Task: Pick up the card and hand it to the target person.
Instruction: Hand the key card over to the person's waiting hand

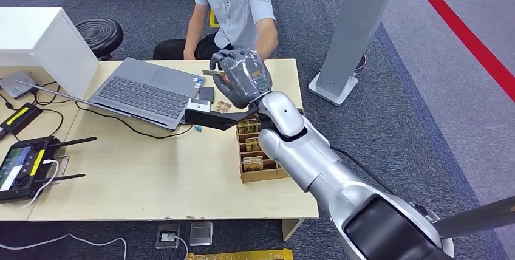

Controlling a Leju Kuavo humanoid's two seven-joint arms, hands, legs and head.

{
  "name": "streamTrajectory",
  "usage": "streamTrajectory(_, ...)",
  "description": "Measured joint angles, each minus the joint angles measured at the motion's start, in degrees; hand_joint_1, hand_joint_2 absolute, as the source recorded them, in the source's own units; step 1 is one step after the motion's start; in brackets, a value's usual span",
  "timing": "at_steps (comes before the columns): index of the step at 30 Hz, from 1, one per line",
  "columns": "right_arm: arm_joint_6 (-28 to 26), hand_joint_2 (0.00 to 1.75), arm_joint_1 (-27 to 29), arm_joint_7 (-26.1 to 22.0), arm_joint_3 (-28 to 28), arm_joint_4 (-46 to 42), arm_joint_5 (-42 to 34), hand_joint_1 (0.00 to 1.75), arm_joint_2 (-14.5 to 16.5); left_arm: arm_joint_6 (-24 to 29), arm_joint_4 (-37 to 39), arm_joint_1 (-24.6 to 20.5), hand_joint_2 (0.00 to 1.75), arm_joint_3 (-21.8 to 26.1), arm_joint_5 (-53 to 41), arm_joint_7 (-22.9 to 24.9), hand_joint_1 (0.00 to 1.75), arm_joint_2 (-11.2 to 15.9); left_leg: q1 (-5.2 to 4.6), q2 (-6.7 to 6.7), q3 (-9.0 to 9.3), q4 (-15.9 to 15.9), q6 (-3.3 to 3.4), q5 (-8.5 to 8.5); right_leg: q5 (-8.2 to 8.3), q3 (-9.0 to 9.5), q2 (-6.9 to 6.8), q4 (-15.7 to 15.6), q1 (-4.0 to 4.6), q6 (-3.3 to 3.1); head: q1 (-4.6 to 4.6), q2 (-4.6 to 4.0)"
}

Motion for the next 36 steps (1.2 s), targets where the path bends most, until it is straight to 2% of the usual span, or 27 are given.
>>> streamTrajectory(5,4.95,1.75,-0.1,0.26,0.73,1.65,-2.72,0.0,0.73,0.97,-0.01,0.03,0.0,-0.13,1.41,-0.04,0.0,-0.07,0.0,0.0,0.03,0.0,0.0,0.0,0.0,0.0,0.0,0.0,0.0,0.0,-0.01,0.0)
streamTrajectory(8,10.49,1.75,0.35,-0.22,0.54,1.11,-10.07,0.0,0.34,0.81,-0.01,0.04,0.0,-0.13,2.55,-0.09,0.0,-0.08,0.0,0.01,0.07,0.0,0.0,0.0,0.0,0.0,0.0,-0.01,0.0,0.0,-0.04,0.0)
streamTrajectory(11,15.69,1.75,2.03,0.63,-0.49,-2.34,-20.3,0.0,-1.47,0.71,-0.01,0.12,0.0,-0.13,3.79,-0.02,0.0,-0.08,-0.01,0.01,0.1,0.01,0.0,0.0,0.0,0.0,0.01,-0.03,0.0,0.0,-0.03,0.0)
streamTrajectory(14,18.78,1.75,4.62,3.29,-1.93,-7.85,-28.02,0.0,-4.75,1.33,-0.01,0.17,0.0,-0.13,5.16,-0.06,0.0,-0.1,-0.02,0.02,0.13,0.03,0.01,-0.01,0.0,0.02,0.02,-0.08,-0.01,0.0,-0.01,0.0)
streamTrajectory(17,20.58,1.75,9.3,6.94,-4.16,-16.51,-32.09,0.0,-9.56,2.18,-0.01,0.24,0.0,-0.11,6.75,-0.39,0.0,-0.17,-0.02,-0.03,0.14,0.05,0.01,-0.01,0.0,0.07,-0.04,-0.14,-0.01,0.0,-0.01,0.0)
streamTrajectory(23,22.03,1.75,17.98,10.97,-9.54,-33.19,-32.48,0.0,-18.56,2.93,-0.01,0.35,0.0,-0.05,9.02,-1.07,0.0,-0.19,-0.02,0.03,0.11,0.05,0.03,-0.03,0.02,0.03,0.07,-0.16,-0.01,0.02,0.04,0.0)
streamTrajectory(27,25.61,1.75,23.6,11.89,-12.24,-42.83,-30.75,0.0,-23.66,4.8,-0.01,0.36,0.0,-0.01,9.97,-2.02,0.0,-0.19,-0.01,0.03,0.12,0.04,0.02,-0.04,0.02,0.05,0.08,-0.17,0.0,0.02,-0.01,0.0)
streamTrajectory(36,32.26,1.75,30.74,12.05,-13.18,-52.65,-30.38,0.0,-28.68,8.36,-0.01,0.36,0.0,0.01,10.49,-3.87,0.0,-0.17,0.0,0.03,0.1,0.03,0.02,-0.03,0.02,0.06,0.06,-0.16,0.0,0.03,-0.01,0.0)
